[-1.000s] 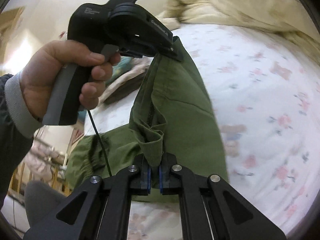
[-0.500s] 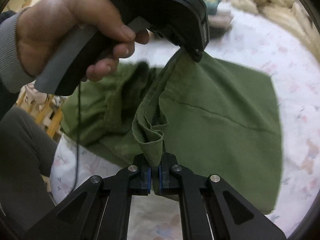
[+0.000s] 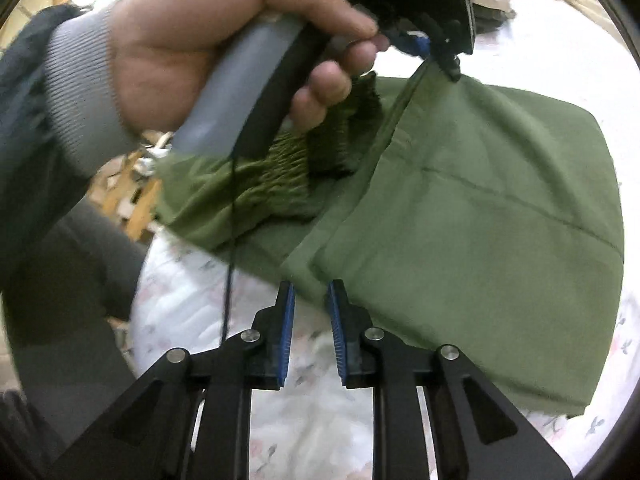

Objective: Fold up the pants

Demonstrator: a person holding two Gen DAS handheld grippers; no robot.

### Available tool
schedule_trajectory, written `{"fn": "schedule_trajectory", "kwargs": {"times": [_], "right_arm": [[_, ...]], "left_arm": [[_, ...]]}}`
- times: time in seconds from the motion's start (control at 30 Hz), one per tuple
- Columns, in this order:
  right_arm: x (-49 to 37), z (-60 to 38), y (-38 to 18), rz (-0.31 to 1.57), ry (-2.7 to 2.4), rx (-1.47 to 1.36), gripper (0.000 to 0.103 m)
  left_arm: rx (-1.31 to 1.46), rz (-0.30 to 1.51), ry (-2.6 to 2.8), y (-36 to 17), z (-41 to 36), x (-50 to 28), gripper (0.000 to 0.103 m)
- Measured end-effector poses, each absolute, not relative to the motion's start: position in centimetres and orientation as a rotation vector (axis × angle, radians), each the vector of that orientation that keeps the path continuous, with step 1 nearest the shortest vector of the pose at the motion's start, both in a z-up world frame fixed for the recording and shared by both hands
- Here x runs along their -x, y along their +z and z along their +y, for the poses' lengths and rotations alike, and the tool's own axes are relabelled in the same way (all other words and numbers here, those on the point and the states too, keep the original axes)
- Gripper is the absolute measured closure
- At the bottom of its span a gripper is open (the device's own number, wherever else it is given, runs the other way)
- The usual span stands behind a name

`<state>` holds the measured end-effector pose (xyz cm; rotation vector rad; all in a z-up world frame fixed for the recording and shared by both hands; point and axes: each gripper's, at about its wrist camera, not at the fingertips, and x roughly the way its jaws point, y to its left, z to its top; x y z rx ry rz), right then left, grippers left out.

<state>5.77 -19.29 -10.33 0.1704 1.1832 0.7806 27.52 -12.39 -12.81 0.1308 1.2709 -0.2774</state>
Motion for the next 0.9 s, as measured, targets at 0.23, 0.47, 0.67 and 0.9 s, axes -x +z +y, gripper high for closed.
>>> {"fn": "schedule_trajectory", "kwargs": {"times": [0.23, 0.47, 0.67, 0.9], "right_arm": [[-6.8, -23.4, -8.1, 1.125, 0.660, -0.334, 0.083], [-9.8, -28.1, -13.6, 1.308, 0.356, -0.511, 0.083], [-8.8, -29.1, -13.6, 1.311, 0.344, -0.553, 0.083], [-5.8, -37.9, -10.6, 1.074, 0.178, -0.757, 0.076]], "left_arm": [[-0.199, 1.155, -0.224, -8.5, -11.6, -26.6, 0.050], [-0.103, 1.266, -0.288, -12.6, -12.6, -23.1, 0.049], [-0.143, 1.350, -0.207, -17.0, -12.6, -22.6, 0.049], [-0.188, 1.212, -0.208, -11.2, -13.5, -21.6, 0.047]]}}
